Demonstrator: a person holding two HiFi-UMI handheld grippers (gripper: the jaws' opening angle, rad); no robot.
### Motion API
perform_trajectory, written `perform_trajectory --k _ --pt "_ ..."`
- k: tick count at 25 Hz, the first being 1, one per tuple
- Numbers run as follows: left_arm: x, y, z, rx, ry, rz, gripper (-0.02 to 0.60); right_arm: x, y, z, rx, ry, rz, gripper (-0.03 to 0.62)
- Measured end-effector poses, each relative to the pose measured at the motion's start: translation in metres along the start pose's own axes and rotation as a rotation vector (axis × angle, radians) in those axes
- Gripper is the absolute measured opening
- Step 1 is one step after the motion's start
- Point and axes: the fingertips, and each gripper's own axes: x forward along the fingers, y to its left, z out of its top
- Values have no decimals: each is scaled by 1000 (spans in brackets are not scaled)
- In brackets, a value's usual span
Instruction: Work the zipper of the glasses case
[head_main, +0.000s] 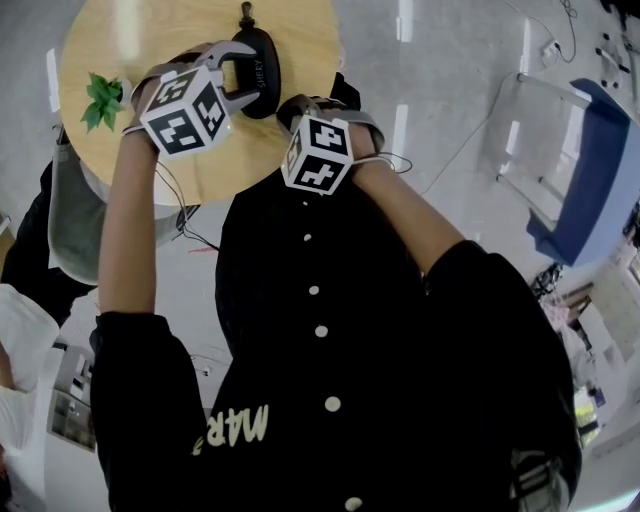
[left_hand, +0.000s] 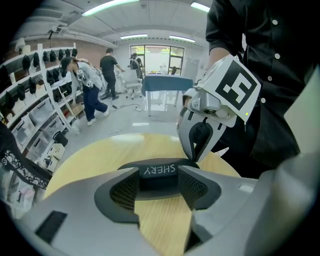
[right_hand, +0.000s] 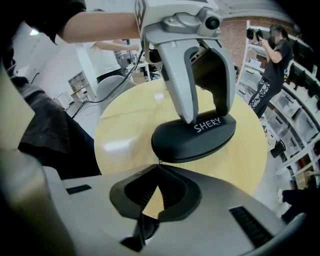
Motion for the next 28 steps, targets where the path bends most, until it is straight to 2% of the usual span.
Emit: perform_trajectory --k 5,8,12,14,18,24,28 --pt "0 0 0 -2 -3 -3 232 1 6 3 48 -12 4 8" --pt "0 0 0 -5 -7 -4 232 3 12 8 142 -23 25 8" --pt "1 1 0 -5 -13 -3 232 7 15 15 277 -45 6 8" --pt "1 1 -1 -5 -15 -4 232 9 16 18 395 -59 0 8" --pt "1 1 0 -5 -20 -6 232 12 19 26 722 -136 15 7" --pt "1 1 1 2 -26 -9 232 15 14 33 1138 -245 -11 8" --pt "1 1 2 6 -30 -11 232 14 12 35 1319 -287 -50 8"
